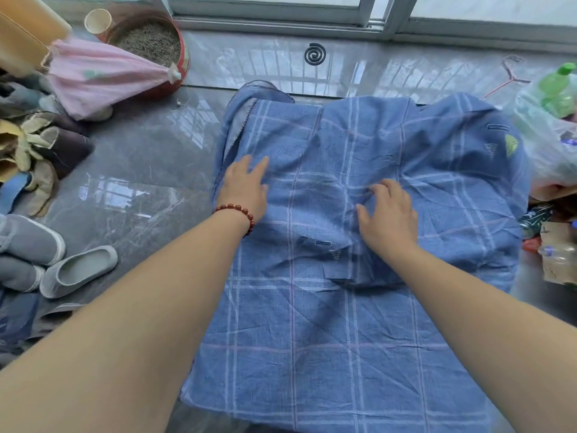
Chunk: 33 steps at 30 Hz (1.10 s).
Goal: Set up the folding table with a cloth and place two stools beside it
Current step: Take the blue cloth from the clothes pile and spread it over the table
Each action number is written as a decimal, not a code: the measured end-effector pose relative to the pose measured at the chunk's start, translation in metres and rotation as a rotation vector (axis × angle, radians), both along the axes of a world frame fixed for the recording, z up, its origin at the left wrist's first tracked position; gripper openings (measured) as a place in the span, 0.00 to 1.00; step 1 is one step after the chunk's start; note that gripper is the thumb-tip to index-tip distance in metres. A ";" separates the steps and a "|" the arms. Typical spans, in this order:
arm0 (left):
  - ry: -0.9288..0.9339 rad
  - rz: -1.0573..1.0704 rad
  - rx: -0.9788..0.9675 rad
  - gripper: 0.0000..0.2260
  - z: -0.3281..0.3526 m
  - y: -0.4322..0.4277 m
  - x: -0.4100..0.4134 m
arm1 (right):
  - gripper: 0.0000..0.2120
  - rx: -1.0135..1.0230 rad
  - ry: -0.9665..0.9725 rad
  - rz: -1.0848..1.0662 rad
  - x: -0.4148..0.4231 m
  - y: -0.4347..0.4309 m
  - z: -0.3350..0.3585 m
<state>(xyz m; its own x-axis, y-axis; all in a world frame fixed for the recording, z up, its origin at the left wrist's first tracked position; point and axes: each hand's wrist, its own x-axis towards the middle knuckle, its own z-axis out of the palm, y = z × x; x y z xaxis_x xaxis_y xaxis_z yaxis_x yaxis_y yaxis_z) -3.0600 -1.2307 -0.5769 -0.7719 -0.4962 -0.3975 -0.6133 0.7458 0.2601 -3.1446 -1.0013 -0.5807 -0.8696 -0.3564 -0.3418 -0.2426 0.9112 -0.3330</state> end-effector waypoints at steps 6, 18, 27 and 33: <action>-0.079 -0.124 0.053 0.24 -0.008 0.028 -0.035 | 0.28 0.059 0.008 0.091 -0.034 0.012 0.002; -0.289 -0.114 0.062 0.48 -0.020 0.023 -0.081 | 0.33 0.182 -0.109 0.029 -0.084 0.027 -0.025; 0.039 0.058 -0.043 0.16 -0.019 0.014 -0.086 | 0.16 -0.047 0.084 -0.189 -0.090 0.010 -0.025; 0.037 0.094 -0.046 0.07 -0.019 0.005 -0.066 | 0.06 -0.024 0.072 -0.160 -0.089 -0.001 -0.018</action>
<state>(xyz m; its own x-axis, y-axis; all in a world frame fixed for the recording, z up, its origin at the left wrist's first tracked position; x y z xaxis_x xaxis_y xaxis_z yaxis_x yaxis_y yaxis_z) -3.1257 -1.2254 -0.5957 -0.7344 -0.5844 -0.3450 -0.6721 0.6969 0.2503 -3.2334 -1.0018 -0.5985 -0.9377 -0.2187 -0.2699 -0.1190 0.9321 -0.3420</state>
